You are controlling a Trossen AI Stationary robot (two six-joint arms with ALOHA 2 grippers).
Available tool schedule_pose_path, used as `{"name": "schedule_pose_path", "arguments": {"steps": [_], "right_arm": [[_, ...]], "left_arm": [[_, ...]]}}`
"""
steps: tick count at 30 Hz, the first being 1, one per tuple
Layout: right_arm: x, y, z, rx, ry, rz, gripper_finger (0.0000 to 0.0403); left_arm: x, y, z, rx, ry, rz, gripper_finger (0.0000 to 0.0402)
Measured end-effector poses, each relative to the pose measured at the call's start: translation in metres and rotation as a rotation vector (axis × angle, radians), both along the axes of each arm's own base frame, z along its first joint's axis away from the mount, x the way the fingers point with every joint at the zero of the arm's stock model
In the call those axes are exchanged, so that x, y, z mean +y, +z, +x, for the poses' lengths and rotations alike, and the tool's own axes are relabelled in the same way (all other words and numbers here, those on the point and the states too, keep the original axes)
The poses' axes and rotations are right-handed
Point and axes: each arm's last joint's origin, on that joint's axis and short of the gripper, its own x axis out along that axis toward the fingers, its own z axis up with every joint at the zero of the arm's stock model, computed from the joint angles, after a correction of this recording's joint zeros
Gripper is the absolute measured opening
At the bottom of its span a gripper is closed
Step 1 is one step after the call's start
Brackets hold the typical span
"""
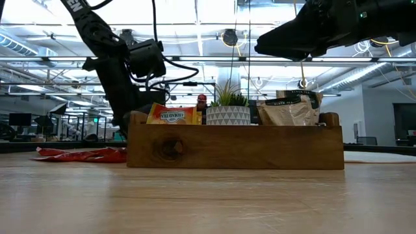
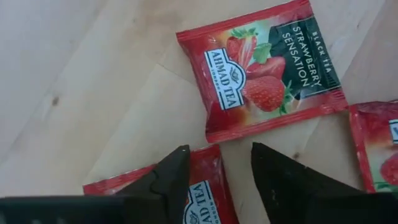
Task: Pick & Place Tea
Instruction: Put the red tea bag into the middle section of the wooden organizer
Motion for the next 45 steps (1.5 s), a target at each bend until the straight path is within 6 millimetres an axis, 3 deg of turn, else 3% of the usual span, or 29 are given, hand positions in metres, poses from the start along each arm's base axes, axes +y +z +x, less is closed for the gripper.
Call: {"name": "schedule_pose_path", "arguments": {"steps": [9,16,19,22,26,31,38,45], "right_arm": [[0.000,-0.001,0.000,0.009,0.000,-0.004,0.0178],[0.000,-0.002,0.000,0.017,0.000,-0.007,0.0178],[0.000,-0.003,0.000,0.028,-0.005,-0.012,0.0180],[0.000,-0.004,-0.001,0.041,-0.005,-0.017,0.0180],[0.000,-0.004,-0.001,0.042,-0.005,-0.017,0.0177],[0.000,-0.005,-0.001,0.055,-0.005,-0.023,0.0178],[-0.001,-0.008,-0.002,0.087,-0.005,-0.035,0.0176],[-0.001,-0.009,-0.002,0.090,-0.004,-0.036,0.0178]], "left_arm": [[-0.006,0.008,-0.011,0.065,-0.075,-0.037,0.0147],[-0.027,0.038,-0.024,0.171,-0.166,0.011,0.0191],[-0.037,0.057,-0.023,0.237,-0.142,0.075,0.0212],[-0.045,0.063,-0.027,0.321,-0.099,0.113,0.0229],[-0.054,0.061,-0.025,0.318,-0.112,0.070,0.0247],[-0.071,0.061,-0.026,0.336,-0.323,0.018,0.0257],[-0.094,0.062,-0.031,0.367,-0.476,0.076,0.0242],[-0.111,0.054,-0.046,0.433,-0.508,0.086,0.0223]]}}
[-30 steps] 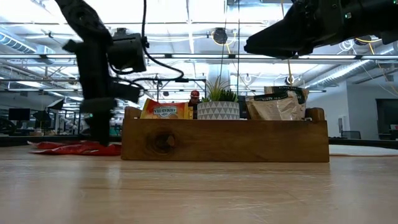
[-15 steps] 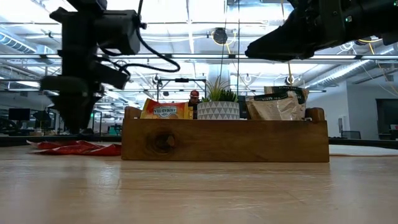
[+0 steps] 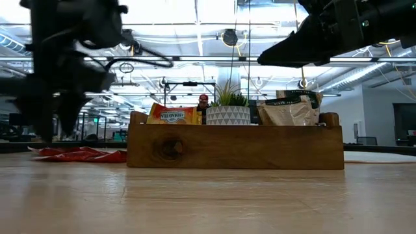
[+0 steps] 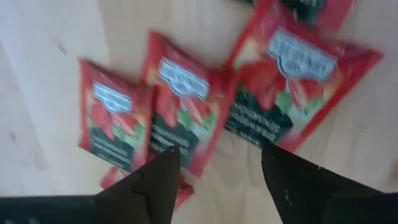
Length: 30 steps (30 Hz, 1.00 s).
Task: Pick & Place Tea
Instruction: Put the red tea bag into the middle section of the wooden organizer
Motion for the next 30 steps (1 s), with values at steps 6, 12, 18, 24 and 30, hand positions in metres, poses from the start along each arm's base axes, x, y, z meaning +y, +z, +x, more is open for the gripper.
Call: {"name": "schedule_pose_path", "arguments": {"steps": [6,12,18,24,30], "right_arm": [[0.000,0.000,0.000,0.000,0.000,0.000,0.0174],[0.000,0.000,0.000,-0.005,0.000,0.002,0.0176],[0.000,0.001,0.000,-0.007,0.000,0.003,0.0172],[0.000,0.001,0.000,-0.007,0.000,0.003,0.0175],[0.000,0.001,0.000,-0.007,0.000,0.003,0.0172]], "left_arm": [[-0.004,-0.018,-0.018,0.055,-0.019,0.037,0.0212],[-0.002,-0.017,-0.018,0.019,0.013,0.132,0.0211],[-0.004,-0.017,-0.019,0.007,0.009,0.154,0.0211],[-0.005,-0.018,-0.016,-0.051,0.003,0.198,0.0211],[-0.004,-0.034,-0.018,-0.125,-0.087,0.192,0.0211]]}}
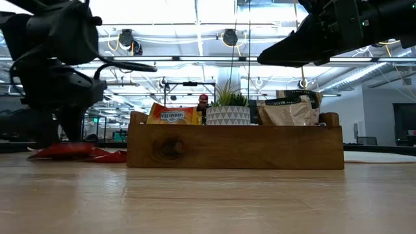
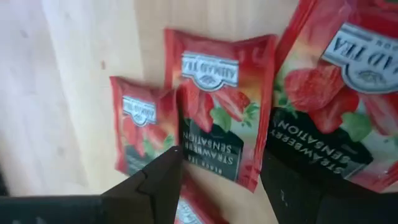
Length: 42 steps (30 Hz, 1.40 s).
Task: Pick & Place Tea
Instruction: Put the red tea bag into the middle section of the wooden organizer
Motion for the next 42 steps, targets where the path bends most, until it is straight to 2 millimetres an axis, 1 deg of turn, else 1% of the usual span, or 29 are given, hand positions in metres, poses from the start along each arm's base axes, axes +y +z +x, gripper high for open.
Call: {"name": "schedule_pose_path", "arguments": {"steps": [5,14,20,24,26,29,33,36,37,42], "right_arm": [[0.000,0.000,0.000,0.000,0.000,0.000,0.0175],[0.000,0.000,0.000,0.001,0.000,0.000,0.0172],[0.000,0.000,0.000,0.001,0.000,0.000,0.0172],[0.000,0.000,0.000,0.001,0.000,0.000,0.0170],[0.000,0.000,0.000,0.001,0.000,0.000,0.0170],[0.000,0.000,0.000,0.002,0.000,-0.001,0.0169],[0.000,0.000,0.000,0.001,0.000,0.000,0.0169],[0.000,0.000,0.000,0.001,0.000,0.000,0.0169],[0.000,0.000,0.000,0.001,0.000,0.000,0.0169],[0.000,0.000,0.000,0.001,0.000,0.000,0.0171]], "left_arm": [[0.004,-0.007,-0.006,0.003,0.004,0.046,0.0211],[0.006,-0.007,-0.006,-0.031,-0.003,0.125,0.0211],[0.005,-0.010,0.000,-0.102,-0.045,0.147,0.0211],[0.007,-0.019,-0.003,-0.155,-0.078,0.160,0.0208],[0.008,-0.024,-0.005,-0.183,-0.078,0.166,0.0194],[0.009,-0.031,-0.009,-0.223,-0.072,0.172,0.0157],[0.011,-0.038,-0.010,-0.293,-0.075,0.158,0.0089],[0.010,-0.040,-0.009,-0.326,-0.073,0.122,0.0028],[0.010,-0.040,-0.009,-0.328,-0.069,0.116,0.0015],[0.009,-0.039,-0.007,-0.314,-0.107,0.123,0.0004]]}}
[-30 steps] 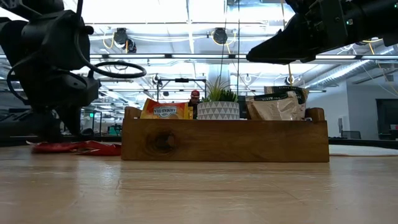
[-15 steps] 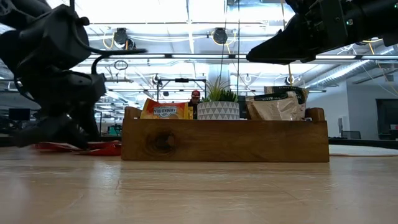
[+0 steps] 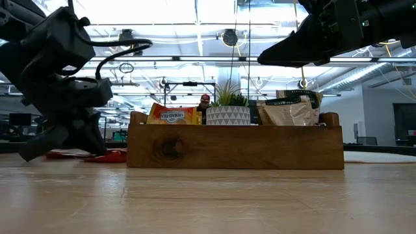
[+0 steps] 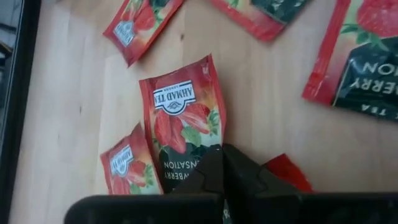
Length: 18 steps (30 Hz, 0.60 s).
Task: Pick & Place Tea
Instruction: Put the red tea bag into the middle section of the wooden organizer
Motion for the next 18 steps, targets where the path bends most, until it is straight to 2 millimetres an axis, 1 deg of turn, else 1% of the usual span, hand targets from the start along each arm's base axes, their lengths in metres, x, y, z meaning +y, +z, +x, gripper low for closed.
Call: {"name": "schedule_pose_path", "arguments": {"steps": [2,5,9,12,15,18], "right_arm": [[0.000,0.000,0.000,0.000,-0.001,0.001,0.0171],[0.000,0.000,0.000,-0.004,-0.005,0.022,0.0171],[0.000,0.000,0.000,-0.004,-0.006,0.025,0.0171],[0.000,0.000,0.000,-0.004,-0.006,0.024,0.0171],[-0.001,0.000,0.000,-0.004,-0.011,0.025,0.0171],[-0.005,0.001,0.002,-0.019,-0.032,0.059,0.0171]], "left_arm": [[-0.002,0.005,0.005,0.013,-0.042,0.018,0.0003],[-0.007,0.019,0.018,0.055,-0.126,0.070,0.0003],[-0.015,0.050,0.041,0.077,-0.196,0.167,0.0002],[-0.018,0.067,0.047,0.126,-0.228,0.238,0.0001],[-0.025,0.084,0.056,0.116,-0.277,0.282,0.0001],[-0.031,0.095,0.058,0.183,-0.384,0.392,0.0001]]}}
